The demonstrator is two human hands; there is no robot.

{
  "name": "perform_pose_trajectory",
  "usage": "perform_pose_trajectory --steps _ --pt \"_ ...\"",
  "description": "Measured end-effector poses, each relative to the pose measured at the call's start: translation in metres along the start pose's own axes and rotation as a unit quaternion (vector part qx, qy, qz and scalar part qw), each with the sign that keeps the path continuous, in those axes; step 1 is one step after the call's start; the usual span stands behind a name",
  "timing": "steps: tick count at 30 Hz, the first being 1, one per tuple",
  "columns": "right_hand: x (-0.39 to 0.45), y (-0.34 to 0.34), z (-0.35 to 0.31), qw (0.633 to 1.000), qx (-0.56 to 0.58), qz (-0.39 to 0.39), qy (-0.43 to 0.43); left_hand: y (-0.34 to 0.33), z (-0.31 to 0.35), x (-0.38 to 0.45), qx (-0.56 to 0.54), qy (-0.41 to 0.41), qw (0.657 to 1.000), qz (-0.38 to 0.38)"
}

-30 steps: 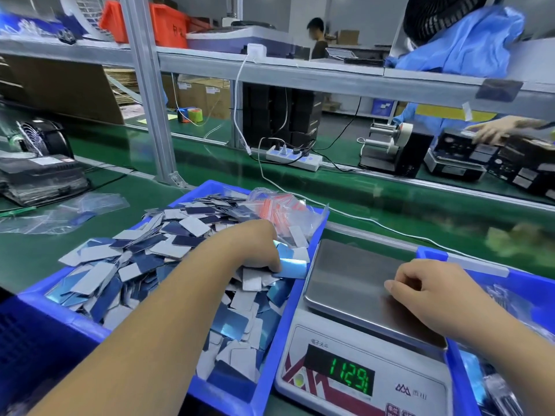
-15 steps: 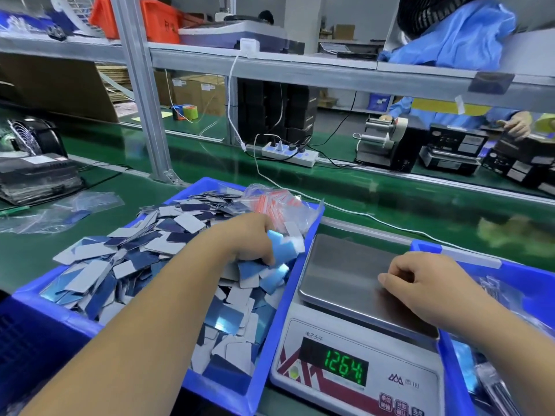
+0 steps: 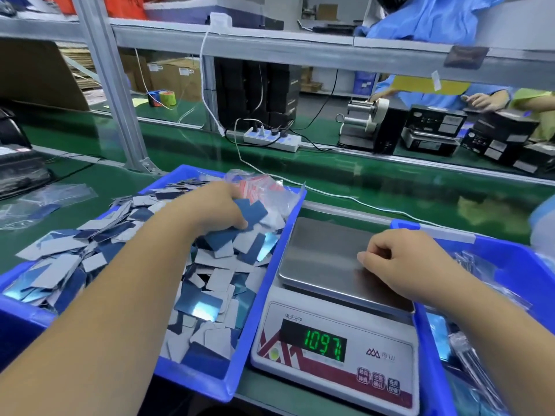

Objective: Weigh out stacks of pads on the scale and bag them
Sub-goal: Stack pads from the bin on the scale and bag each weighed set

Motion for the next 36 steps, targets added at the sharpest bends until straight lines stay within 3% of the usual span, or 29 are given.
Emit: perform_pose_trajectory --steps 17,20,24,27,31,36 --pt "0.002 -0.001 0.001 1.0 -0.008 0.008 0.01 0.009 -0.002 -0.006 0.055 0.021 0.997 0.046" --pt "0.001 -0.002 0.002 1.0 -0.003 0.01 0.011 0.009 -0.006 -0.003 0.004 0.017 0.996 0.082" --pt "0.002 -0.001 0.002 1.0 0.001 0.015 0.01 0.013 0.008 -0.007 -0.158 -0.023 0.978 0.132" --pt "0.003 0.005 0.003 0.997 0.037 0.062 -0.016 -0.003 0.04 -0.014 -0.266 -0.085 0.956 0.083" --pt "0.005 0.016 0.01 0.979 0.142 0.125 -0.073 -0.05 0.081 -0.016 -0.268 -0.134 0.954 -0.011" --pt "0.008 0.014 0.02 0.971 0.171 0.132 -0.101 -0.086 0.107 -0.019 -0.083 -0.247 0.965 -0.038"
Point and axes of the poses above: each hand's wrist, its own x-axis towards the middle knuckle, its own y-axis out of the back of the hand, z = x × y, the point moved 2 cm from there along x, towards the middle knuckle, and after that the axes turned 10 degrees about -y, right-handed, at the moved point
